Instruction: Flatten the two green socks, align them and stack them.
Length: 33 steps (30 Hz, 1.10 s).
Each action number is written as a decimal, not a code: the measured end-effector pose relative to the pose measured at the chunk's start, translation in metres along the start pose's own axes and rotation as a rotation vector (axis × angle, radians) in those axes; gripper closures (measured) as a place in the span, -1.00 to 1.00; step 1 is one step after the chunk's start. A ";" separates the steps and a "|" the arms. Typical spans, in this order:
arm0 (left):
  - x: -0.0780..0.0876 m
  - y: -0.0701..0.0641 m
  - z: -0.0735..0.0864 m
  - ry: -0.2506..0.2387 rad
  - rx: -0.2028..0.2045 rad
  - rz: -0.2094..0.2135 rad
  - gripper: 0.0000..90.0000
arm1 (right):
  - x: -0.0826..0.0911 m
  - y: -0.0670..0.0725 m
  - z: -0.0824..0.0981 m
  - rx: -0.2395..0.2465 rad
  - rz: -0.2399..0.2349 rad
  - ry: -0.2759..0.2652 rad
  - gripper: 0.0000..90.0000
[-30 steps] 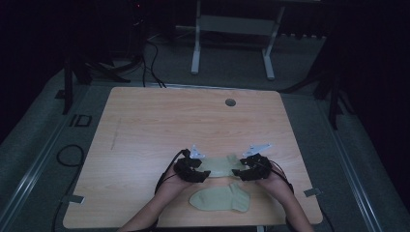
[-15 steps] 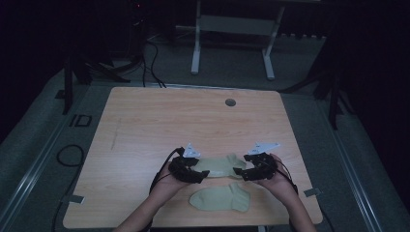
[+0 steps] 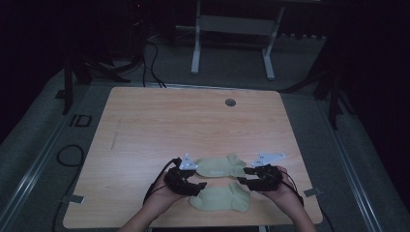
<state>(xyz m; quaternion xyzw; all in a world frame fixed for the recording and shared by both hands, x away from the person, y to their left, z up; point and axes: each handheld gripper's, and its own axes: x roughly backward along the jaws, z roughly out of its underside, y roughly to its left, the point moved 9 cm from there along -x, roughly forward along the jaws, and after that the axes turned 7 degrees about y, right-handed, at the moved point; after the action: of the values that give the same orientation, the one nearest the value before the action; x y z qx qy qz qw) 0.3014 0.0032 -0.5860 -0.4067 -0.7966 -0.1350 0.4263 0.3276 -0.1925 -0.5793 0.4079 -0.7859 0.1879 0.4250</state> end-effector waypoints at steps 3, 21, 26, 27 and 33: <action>0.003 -0.004 0.009 -0.001 0.007 0.006 -0.16 | -0.001 0.005 0.011 0.004 0.008 0.027 0.30; -0.013 -0.018 0.056 0.100 0.003 -0.016 0.25 | -0.013 0.022 0.053 0.009 0.089 0.131 0.41; -0.013 -0.019 0.056 0.094 -0.003 -0.030 0.37 | -0.015 0.022 0.055 -0.001 0.076 0.134 0.56; -0.013 -0.020 0.056 0.092 -0.004 -0.027 0.42 | -0.015 0.022 0.055 -0.003 0.075 0.131 0.59; -0.014 -0.022 0.056 0.078 0.002 -0.031 0.90 | -0.015 0.024 0.056 -0.010 0.068 0.126 0.83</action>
<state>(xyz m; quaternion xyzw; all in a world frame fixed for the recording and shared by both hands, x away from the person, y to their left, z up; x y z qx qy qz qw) 0.2571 0.0135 -0.6282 -0.3882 -0.7857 -0.1565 0.4555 0.2845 -0.2069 -0.6220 0.3660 -0.7720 0.2236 0.4691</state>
